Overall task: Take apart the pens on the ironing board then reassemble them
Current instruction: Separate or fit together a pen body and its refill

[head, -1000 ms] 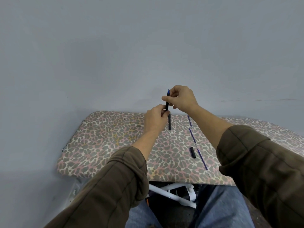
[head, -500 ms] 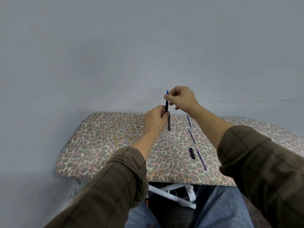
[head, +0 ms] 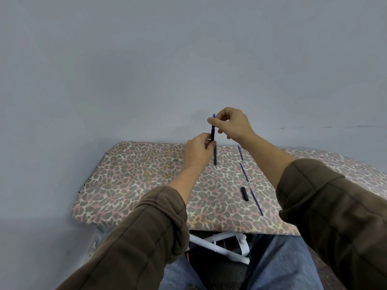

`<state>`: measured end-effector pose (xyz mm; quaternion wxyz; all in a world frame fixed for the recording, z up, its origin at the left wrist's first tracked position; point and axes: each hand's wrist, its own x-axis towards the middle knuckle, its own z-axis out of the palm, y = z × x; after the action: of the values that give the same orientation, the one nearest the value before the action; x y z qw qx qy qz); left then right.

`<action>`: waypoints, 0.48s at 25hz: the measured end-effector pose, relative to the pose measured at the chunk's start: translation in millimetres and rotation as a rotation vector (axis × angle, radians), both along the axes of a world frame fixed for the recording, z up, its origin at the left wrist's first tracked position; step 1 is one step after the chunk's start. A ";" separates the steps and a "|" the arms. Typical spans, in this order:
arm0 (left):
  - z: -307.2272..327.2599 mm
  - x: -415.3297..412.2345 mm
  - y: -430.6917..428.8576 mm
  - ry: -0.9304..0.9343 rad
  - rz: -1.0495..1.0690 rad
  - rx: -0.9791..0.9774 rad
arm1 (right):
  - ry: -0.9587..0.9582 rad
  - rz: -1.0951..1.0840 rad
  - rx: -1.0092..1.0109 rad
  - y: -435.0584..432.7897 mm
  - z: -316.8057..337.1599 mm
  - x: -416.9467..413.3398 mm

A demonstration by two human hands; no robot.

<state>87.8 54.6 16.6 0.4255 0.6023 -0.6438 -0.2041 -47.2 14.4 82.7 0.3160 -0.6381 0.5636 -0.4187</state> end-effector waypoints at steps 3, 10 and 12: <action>0.6 0.2 -0.4 0.006 -0.003 0.001 | -0.025 0.010 -0.004 1.3 -0.8 -2.2; -1.2 -0.6 0.1 0.008 0.001 -0.006 | -0.016 0.016 -0.025 2.2 1.2 -1.8; -0.5 -0.7 -0.2 0.006 0.002 -0.009 | -0.032 0.026 -0.022 2.5 2.0 -2.1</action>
<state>87.0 54.4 16.1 0.4303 0.6006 -0.6427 -0.2026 -49.3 16.8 84.7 0.3234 -0.6418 0.5458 -0.4308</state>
